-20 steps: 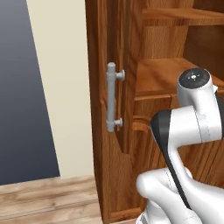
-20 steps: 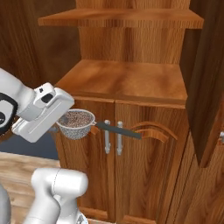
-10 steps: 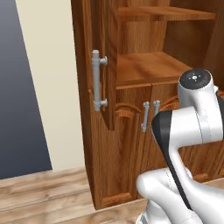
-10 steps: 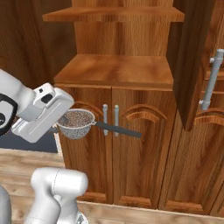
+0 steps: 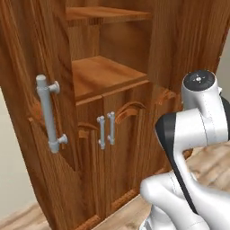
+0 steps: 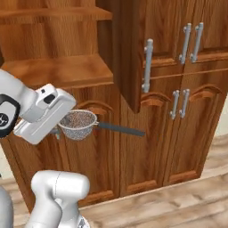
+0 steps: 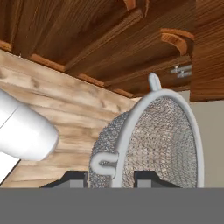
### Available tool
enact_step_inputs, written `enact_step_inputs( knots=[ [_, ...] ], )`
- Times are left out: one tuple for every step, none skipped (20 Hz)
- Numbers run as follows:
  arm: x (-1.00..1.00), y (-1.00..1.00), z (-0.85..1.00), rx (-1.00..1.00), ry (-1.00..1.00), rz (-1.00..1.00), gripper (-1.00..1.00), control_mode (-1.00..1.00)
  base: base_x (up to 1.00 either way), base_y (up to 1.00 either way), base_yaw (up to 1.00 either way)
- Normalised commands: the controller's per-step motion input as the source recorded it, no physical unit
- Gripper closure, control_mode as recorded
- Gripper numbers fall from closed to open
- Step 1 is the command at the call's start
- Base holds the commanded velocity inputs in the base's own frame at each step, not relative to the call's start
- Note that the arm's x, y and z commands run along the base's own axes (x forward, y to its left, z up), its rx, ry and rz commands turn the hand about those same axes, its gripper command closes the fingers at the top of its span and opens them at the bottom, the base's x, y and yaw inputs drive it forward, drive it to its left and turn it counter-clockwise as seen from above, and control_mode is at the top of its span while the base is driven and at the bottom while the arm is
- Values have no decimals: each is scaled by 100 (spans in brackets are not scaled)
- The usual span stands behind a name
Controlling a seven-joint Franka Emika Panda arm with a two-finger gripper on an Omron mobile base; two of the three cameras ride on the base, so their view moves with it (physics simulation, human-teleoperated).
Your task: Open the cabinet and setup a tea strainer by placing it in the bowl upright.
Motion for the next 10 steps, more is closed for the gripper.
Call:
enact_step_inputs(
  knots=[
    [0,0,0,0,0,0,100,100,-9,0,-92],
    [0,0,0,0,0,0,100,100,-2,0,-94],
    [0,0,0,0,0,0,100,100,0,0,-94],
    [0,0,0,0,0,0,100,100,0,0,-94],
    [0,0,0,0,0,0,100,100,0,0,-93],
    [0,0,0,0,0,0,100,100,0,0,-93],
    [0,0,0,0,0,0,100,100,0,0,-92],
    [0,0,0,0,0,0,100,100,0,0,-91],
    [0,0,0,0,0,0,100,100,0,0,-91],
    [0,0,0,0,0,0,100,100,0,0,-91]
  ],
)
